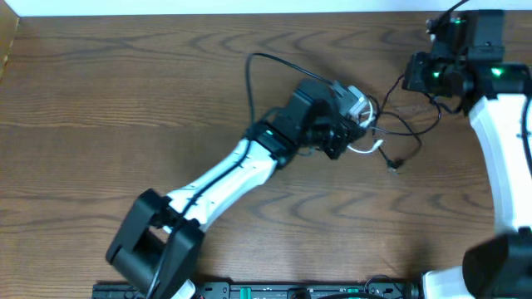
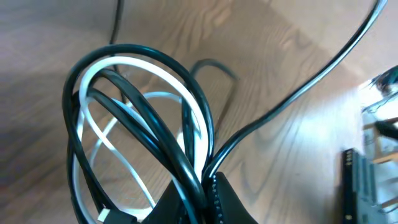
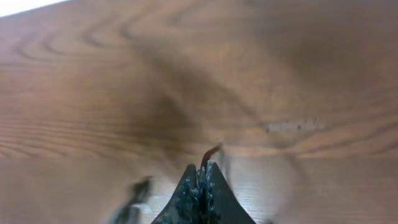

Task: Untangle cables

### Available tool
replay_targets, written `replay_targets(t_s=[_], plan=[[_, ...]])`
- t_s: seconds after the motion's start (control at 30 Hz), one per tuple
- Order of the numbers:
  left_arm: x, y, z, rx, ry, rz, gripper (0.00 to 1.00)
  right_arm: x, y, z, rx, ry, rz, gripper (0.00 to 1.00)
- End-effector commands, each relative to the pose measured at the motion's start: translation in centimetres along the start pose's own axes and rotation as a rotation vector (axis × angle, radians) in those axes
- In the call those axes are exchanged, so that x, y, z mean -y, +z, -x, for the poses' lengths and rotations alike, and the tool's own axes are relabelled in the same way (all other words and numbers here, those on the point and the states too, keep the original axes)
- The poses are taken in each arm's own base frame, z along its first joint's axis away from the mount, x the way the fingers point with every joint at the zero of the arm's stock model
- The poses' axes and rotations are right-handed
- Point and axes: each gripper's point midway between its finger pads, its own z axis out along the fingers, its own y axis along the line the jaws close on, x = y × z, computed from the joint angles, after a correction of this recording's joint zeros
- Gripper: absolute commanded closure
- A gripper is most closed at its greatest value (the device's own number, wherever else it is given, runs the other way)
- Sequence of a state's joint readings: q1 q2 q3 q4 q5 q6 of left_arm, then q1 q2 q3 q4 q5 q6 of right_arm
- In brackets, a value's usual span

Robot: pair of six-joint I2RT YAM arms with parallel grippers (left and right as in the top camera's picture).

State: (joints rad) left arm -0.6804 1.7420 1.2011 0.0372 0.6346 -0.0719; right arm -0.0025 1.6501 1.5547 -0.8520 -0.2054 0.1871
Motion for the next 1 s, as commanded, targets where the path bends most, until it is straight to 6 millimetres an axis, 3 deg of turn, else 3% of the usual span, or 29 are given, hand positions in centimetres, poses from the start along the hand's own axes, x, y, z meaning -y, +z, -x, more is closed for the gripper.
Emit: replay_targets(t_s=[0.0,0.1,0.13,0.17,0.23,0.37,0.53,0.7,0.83,0.97], plan=[[0.8,-2.2,1.2,0.021,-0.092,-0.131,0.92,1.8,2.4,-1.1,-0.069,0.057,-0.037,0.99],[0.3,-3.4,1.5,0.025,-0.169,-0.183,0.93,2.3,4.0,-2.2,-0.129,0.056,-0.039,0.99],[0.0,-4.0,1.8,0.030,-0.203,-0.206,0.92,1.8,4.2,-2.5,-0.142,0.018,-0.002,0.91],[-0.3,-4.4,2.0,0.032,-0.238,-0.216,0.92,0.8,4.2,-2.5,-0.143,-0.042,0.058,0.74],[-0.7,-4.8,2.1,0.035,-0.276,-0.223,0.92,-0.5,3.8,-2.2,-0.133,-0.114,0.136,0.52],[-1.1,-5.6,2.3,0.038,-0.307,-0.251,0.92,-3.2,1.7,-0.9,-0.083,-0.177,0.267,0.37],[-2.3,-6.3,2.5,0.043,-0.436,-0.231,0.92,-5.0,-1.5,1.0,0.007,-0.214,0.318,0.30],[-6.0,-7.2,3.0,0.095,-0.686,-0.102,0.92,-6.3,-4.8,2.7,0.124,-0.283,0.341,0.33],[-8.5,-8.1,4.0,0.171,-0.842,-0.035,0.92,-9.2,-6.2,1.6,0.130,-0.407,0.505,0.44],[-9.2,-9.3,6.2,0.259,-0.932,-0.075,0.92,-12.0,-5.4,-1.4,0.071,-0.555,0.600,0.50]])
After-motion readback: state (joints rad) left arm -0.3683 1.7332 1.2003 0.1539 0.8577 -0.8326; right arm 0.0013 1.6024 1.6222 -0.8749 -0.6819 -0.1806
